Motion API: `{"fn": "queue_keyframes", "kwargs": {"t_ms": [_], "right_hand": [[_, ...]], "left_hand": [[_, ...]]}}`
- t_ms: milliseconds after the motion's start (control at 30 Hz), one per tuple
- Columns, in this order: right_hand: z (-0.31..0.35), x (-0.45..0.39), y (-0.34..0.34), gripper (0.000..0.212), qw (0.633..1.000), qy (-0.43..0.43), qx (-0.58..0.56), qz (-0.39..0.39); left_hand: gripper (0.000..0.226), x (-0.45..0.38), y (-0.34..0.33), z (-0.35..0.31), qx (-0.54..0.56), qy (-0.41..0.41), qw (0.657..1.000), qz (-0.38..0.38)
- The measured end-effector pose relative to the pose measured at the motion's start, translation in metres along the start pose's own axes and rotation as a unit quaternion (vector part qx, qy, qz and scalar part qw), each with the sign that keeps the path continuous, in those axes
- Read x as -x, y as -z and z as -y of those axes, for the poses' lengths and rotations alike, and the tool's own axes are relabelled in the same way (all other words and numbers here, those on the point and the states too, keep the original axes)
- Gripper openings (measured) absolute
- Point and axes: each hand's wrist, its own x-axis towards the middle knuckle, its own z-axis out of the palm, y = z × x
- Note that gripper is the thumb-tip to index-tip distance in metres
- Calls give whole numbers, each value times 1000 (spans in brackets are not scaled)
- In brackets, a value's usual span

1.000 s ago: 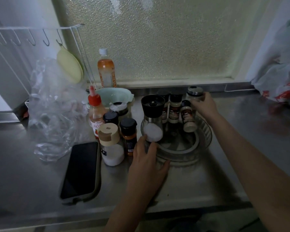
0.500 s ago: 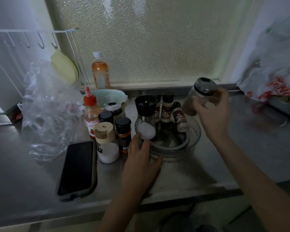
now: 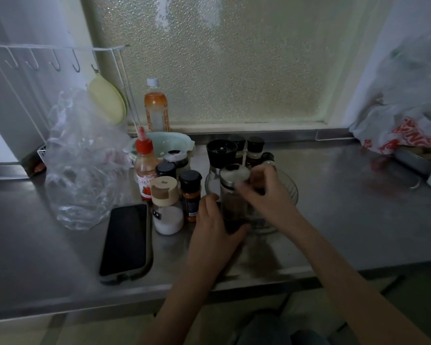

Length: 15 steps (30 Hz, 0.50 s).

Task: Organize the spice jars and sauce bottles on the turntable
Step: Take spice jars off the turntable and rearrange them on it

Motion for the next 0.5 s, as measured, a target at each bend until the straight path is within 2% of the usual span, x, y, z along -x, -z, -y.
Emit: {"fn": "queue_keyframes", "kwargs": {"t_ms": [67, 133, 233, 300, 367, 500], "right_hand": [[-8, -17, 15, 37, 997, -28, 7, -66], [-27, -39, 29, 45, 986, -66, 103, -116], [-48, -63, 30, 62, 958, -143, 243, -61], [-54, -75, 24, 57, 947, -157, 281, 12], [-53, -82, 22, 55, 943, -169, 284, 33], [-50, -76, 33, 54, 961, -180, 198, -69]], "left_hand": [[69, 0, 0, 0, -4, -5, 1000, 1], [65, 0, 0, 0, -13, -6, 1000, -1], [60, -2, -1, 1, -18, 6, 1000, -4], [57, -2, -1, 1, -20, 12, 1000, -5], [56, -2, 0, 0, -21, 12, 1000, -6], [50, -1, 1, -1, -28, 1, 999, -22]]}}
